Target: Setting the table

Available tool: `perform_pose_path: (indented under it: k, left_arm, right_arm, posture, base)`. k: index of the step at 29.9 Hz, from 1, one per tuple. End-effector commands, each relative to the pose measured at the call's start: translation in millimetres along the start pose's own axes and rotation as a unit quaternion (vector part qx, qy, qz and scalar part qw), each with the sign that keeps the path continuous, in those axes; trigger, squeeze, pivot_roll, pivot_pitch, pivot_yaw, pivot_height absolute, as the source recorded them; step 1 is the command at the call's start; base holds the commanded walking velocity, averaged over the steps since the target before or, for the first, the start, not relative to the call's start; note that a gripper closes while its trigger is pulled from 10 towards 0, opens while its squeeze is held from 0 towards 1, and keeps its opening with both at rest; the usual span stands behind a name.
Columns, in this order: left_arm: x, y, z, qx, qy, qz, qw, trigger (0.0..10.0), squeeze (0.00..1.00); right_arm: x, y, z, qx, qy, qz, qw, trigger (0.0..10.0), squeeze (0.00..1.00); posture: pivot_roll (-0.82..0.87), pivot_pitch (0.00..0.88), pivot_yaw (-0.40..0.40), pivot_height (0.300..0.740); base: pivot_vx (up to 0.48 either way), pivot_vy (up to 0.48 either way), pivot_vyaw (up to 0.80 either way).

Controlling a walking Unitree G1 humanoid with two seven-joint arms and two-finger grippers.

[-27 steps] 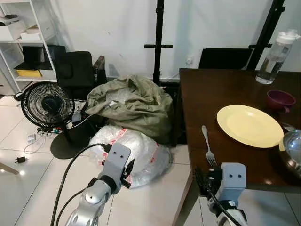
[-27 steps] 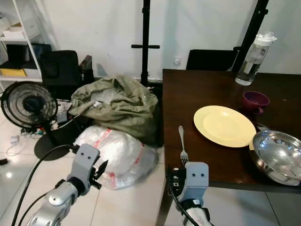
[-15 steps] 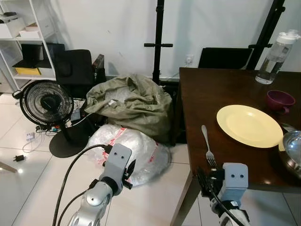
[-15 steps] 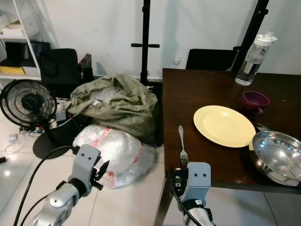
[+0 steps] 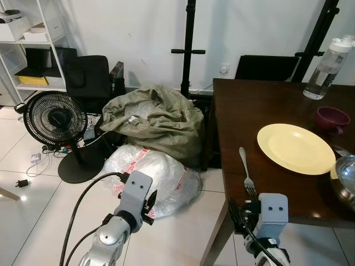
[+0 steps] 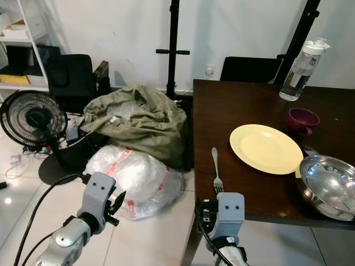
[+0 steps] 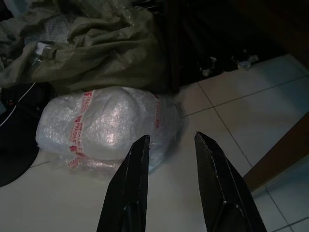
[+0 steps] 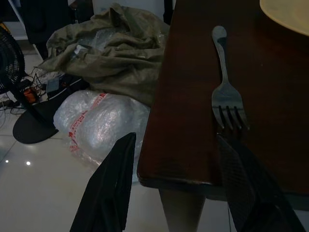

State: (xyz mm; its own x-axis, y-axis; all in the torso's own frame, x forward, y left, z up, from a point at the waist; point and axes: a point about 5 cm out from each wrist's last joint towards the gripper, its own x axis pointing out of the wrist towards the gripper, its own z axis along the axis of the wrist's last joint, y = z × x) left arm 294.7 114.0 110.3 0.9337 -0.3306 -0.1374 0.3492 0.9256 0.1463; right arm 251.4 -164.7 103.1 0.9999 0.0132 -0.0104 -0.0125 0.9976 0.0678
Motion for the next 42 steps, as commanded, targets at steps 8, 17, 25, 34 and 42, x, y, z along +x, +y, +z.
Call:
perform_pose_path:
  k: [8,17,25,34,42]
  left_arm:
    - [2.7,-5.3,-1.9,-0.002,0.006,-0.012,1.000,10.0,0.00]
    - [3.2,-4.2,-2.6,-0.008,0.007,-0.009,1.000,10.0,0.00]
    - [2.3,-3.4,-3.7,-0.012,0.009,-0.004,1.000,10.0,0.00]
    - [3.5,-4.9,-3.1,-0.015,0.008,-0.006,1.000,10.0,0.00]
    - [4.4,-6.1,-2.7,-0.017,0.006,-0.008,1.000,10.0,0.00]
  right_arm:
    - [-4.4,-3.2,-1.0,0.009,0.003,-0.012,1.000,10.0,0.00]
    - [-2.0,-2.7,-2.6,0.004,0.006,-0.012,1.000,10.0,0.00]
    - [-0.5,-1.2,-4.5,0.002,0.009,-0.008,1.000,10.0,0.00]
    - [-1.0,-1.5,-4.4,0.002,0.009,-0.009,1.000,10.0,0.00]
    - [0.0,-2.7,-4.2,0.000,0.008,-0.009,1.000,10.0,0.00]
  posture:
    - [-0.09,0.106,0.098,0.740]
    - [-0.08,0.096,0.098,0.740]
    - [-0.08,0.094,0.103,0.740]
    - [-0.08,0.091,0.103,0.740]
    - [-0.08,0.084,0.102,0.740]
  base:
    - [0.000,0.000,0.00]
    - [0.000,0.000,0.00]
    - [0.000,0.000,0.00]
    - [0.000,0.000,0.00]
    - [-0.375,0.000,0.00]
